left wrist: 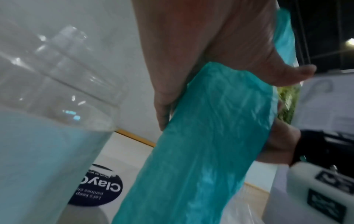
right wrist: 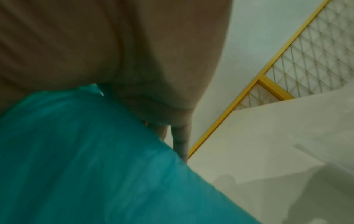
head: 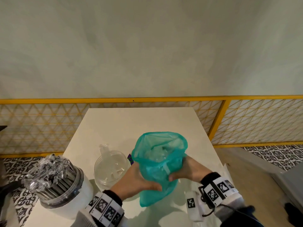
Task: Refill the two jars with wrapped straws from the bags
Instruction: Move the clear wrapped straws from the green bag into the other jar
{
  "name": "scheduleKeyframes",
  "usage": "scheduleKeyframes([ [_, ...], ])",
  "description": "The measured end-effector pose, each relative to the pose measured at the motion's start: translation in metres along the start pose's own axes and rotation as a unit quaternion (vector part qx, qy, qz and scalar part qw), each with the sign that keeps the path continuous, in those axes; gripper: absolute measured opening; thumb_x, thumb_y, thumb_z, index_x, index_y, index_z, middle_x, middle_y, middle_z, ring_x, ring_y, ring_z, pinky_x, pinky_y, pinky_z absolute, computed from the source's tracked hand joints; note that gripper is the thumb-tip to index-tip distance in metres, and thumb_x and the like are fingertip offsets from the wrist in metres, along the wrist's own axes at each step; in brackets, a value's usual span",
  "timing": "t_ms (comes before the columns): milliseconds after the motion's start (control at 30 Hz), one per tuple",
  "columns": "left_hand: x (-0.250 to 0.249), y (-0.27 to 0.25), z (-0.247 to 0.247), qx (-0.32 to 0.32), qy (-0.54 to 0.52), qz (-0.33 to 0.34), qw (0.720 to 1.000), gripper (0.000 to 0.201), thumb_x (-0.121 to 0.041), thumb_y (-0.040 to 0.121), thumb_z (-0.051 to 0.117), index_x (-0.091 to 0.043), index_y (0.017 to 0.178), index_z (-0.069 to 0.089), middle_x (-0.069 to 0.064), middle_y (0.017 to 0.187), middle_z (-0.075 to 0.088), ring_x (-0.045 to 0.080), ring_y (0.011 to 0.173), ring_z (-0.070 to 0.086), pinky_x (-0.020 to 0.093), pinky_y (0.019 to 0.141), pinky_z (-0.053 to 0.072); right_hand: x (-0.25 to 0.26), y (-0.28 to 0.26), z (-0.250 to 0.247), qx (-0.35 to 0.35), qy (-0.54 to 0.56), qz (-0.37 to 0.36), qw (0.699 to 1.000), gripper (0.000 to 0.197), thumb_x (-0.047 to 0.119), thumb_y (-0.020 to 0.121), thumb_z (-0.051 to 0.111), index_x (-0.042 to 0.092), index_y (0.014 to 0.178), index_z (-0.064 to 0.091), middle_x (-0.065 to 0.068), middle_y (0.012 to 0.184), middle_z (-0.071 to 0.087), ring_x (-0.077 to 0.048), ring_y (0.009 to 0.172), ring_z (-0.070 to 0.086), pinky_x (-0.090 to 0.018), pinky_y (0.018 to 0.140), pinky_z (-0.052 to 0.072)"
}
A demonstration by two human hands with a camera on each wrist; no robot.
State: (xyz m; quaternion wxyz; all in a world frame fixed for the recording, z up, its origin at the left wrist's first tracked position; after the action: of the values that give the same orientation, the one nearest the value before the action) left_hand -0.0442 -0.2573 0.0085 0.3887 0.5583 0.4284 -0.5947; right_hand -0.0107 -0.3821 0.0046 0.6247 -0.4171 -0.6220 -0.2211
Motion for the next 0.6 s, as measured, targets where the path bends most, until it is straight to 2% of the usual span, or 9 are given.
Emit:
scheduleKeyframes([
  [67, 0.006, 0.001, 0.001, -0.028, 0.034, 0.010, 0.999, 0.072, -0.009, 0.046, 0.090, -0.016, 0.110, 0.060, -0.009, 0.105, 0.073, 0.007, 0.100, 0.066, 0.019, 0.080, 0.051, -0.008, 0.002, 0.005, -0.014, -0.033, 0.014, 0.999, 0.056, -0.007, 0.062, 0.081, 0.022, 0.104, 0.059, 0.008, 0.095, 0.071, 0.000, 0.094, 0.065, -0.016, 0.076, 0.051],
  [133, 0.013, 0.003, 0.000, -0.055, 0.050, 0.019, 0.997, 0.071, -0.009, 0.050, 0.091, -0.016, 0.114, 0.060, -0.008, 0.109, 0.071, 0.008, 0.103, 0.065, 0.021, 0.084, 0.051, -0.020, 0.003, 0.006, -0.023, -0.076, 0.026, 0.996, 0.053, -0.007, 0.065, 0.079, 0.030, 0.097, 0.057, 0.019, 0.089, 0.065, 0.008, 0.085, 0.063, -0.008, 0.072, 0.048],
  [200, 0.019, 0.003, -0.001, -0.067, 0.067, 0.022, 0.995, 0.068, -0.006, 0.054, 0.090, -0.017, 0.113, 0.060, -0.011, 0.110, 0.070, 0.006, 0.102, 0.065, 0.020, 0.084, 0.051, -0.026, 0.003, 0.006, -0.031, -0.110, 0.033, 0.993, 0.053, 0.002, 0.067, 0.080, 0.034, 0.097, 0.051, 0.023, 0.094, 0.058, 0.013, 0.083, 0.059, -0.011, 0.081, 0.050],
  [267, 0.030, 0.004, -0.003, -0.067, 0.080, 0.012, 0.994, 0.065, -0.007, 0.055, 0.090, -0.018, 0.112, 0.060, -0.015, 0.107, 0.070, 0.002, 0.099, 0.065, 0.017, 0.081, 0.050, -0.033, 0.004, 0.009, -0.022, -0.133, 0.049, 0.990, 0.056, 0.011, 0.067, 0.082, 0.036, 0.105, 0.047, 0.025, 0.098, 0.055, 0.007, 0.091, 0.057, -0.017, 0.092, 0.048],
  [367, 0.043, 0.005, -0.003, -0.060, 0.091, 0.007, 0.994, 0.059, -0.006, 0.056, 0.089, -0.008, 0.107, 0.060, -0.005, 0.091, 0.071, -0.006, 0.088, 0.064, 0.012, 0.074, 0.049, -0.043, 0.006, 0.014, 0.003, -0.134, 0.071, 0.988, 0.057, 0.011, 0.070, 0.080, 0.039, 0.103, 0.043, 0.026, 0.096, 0.052, 0.011, 0.087, 0.054, -0.002, 0.075, 0.044],
  [467, 0.049, 0.006, -0.001, -0.063, 0.106, -0.006, 0.992, 0.056, 0.004, 0.057, 0.086, -0.008, 0.104, 0.057, -0.013, 0.085, 0.071, -0.013, 0.083, 0.062, 0.007, 0.071, 0.047, -0.061, 0.014, 0.017, 0.027, -0.159, 0.096, 0.982, 0.043, 0.014, 0.075, 0.077, 0.040, 0.096, 0.050, 0.023, 0.090, 0.060, 0.014, 0.080, 0.057, -0.001, 0.069, 0.044],
  [500, 0.055, 0.006, -0.001, -0.059, 0.101, -0.005, 0.993, 0.059, 0.004, 0.058, 0.086, -0.008, 0.108, 0.056, -0.019, 0.089, 0.072, -0.013, 0.087, 0.062, 0.007, 0.073, 0.047, -0.059, 0.015, 0.017, 0.022, -0.251, 0.053, 0.966, 0.026, 0.010, 0.081, 0.070, 0.032, 0.090, 0.058, 0.017, 0.080, 0.064, 0.009, 0.068, 0.061, -0.006, 0.063, 0.048],
  [533, 0.058, 0.005, -0.001, -0.056, 0.106, -0.003, 0.993, 0.060, 0.001, 0.059, 0.086, -0.008, 0.110, 0.055, -0.026, 0.094, 0.070, -0.013, 0.091, 0.061, 0.007, 0.076, 0.046, -0.055, 0.016, 0.016, 0.011, -0.275, 0.042, 0.960, 0.017, 0.008, 0.088, 0.062, 0.021, 0.077, 0.065, 0.007, 0.069, 0.065, 0.001, 0.057, 0.062, -0.013, 0.056, 0.051],
  [600, 0.065, 0.004, -0.001, -0.058, 0.106, -0.020, 0.992, 0.061, -0.013, 0.060, 0.086, -0.009, 0.112, 0.054, -0.019, 0.098, 0.071, -0.010, 0.096, 0.061, 0.009, 0.080, 0.047, -0.056, 0.016, 0.027, 0.030, -0.235, 0.012, 0.971, 0.029, 0.007, 0.086, 0.057, 0.016, 0.060, 0.068, -0.002, 0.063, 0.063, -0.007, 0.050, 0.062, -0.022, 0.054, 0.052],
])
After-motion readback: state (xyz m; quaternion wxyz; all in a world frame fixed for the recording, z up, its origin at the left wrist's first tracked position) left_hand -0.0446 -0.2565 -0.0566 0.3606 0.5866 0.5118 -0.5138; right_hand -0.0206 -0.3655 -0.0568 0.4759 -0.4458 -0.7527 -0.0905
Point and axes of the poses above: each hand's wrist, its own y-axis towards the middle knuckle, its own z-axis out of the palm, x = y × z, the point moved 10 cm from there along y, towards the middle knuckle
